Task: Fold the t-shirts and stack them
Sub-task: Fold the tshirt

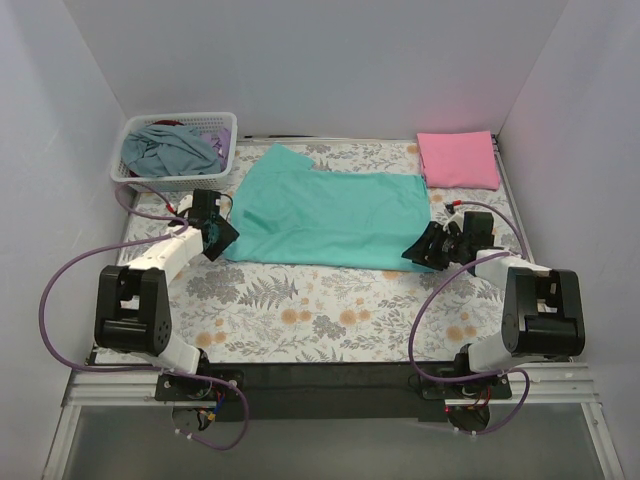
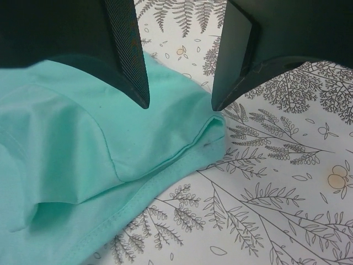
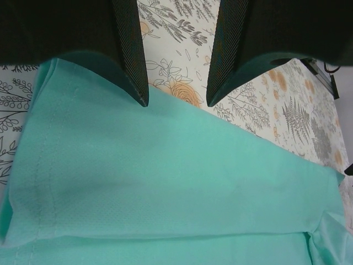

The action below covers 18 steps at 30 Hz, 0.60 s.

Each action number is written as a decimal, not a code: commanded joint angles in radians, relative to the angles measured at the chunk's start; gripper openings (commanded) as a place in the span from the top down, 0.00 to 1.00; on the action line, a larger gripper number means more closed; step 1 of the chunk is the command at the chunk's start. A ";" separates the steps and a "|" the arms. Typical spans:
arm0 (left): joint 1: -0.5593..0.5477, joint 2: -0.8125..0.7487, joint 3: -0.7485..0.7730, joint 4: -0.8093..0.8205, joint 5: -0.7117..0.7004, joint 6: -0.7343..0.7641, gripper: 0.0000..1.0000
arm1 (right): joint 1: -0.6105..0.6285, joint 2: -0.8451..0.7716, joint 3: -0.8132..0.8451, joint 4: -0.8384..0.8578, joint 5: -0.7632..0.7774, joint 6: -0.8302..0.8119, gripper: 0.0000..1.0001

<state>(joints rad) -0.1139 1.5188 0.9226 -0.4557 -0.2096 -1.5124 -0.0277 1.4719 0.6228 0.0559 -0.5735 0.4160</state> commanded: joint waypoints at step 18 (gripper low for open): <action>0.026 0.043 -0.053 0.031 -0.063 -0.038 0.65 | -0.003 0.047 -0.029 0.053 0.012 -0.025 0.48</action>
<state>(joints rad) -0.0933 1.5444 0.8738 -0.4343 -0.2470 -1.5459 -0.0277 1.5085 0.6056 0.0780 -0.5709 0.4114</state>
